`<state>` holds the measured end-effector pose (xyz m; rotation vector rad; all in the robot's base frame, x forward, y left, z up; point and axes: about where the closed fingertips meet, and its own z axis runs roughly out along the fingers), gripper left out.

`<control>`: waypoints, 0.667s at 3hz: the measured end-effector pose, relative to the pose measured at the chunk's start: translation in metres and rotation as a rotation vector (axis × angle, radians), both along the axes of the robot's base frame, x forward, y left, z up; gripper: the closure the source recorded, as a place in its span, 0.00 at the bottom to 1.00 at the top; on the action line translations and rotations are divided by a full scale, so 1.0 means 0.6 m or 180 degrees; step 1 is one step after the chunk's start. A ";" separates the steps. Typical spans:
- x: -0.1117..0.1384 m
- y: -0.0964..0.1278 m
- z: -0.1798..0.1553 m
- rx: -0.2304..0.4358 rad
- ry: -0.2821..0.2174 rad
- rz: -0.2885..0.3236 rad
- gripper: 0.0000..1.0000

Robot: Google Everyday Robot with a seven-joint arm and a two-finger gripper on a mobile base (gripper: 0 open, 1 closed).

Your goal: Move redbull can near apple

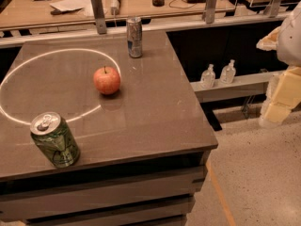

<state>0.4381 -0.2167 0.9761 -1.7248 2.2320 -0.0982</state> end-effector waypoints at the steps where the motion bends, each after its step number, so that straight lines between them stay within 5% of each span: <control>1: 0.001 0.001 0.001 0.0005 -0.0013 0.0003 0.00; 2: 0.041 0.017 -0.001 0.0137 -0.0077 0.0106 0.00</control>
Offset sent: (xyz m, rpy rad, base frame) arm 0.1098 0.0420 -0.0076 0.1939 -0.0785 0.1506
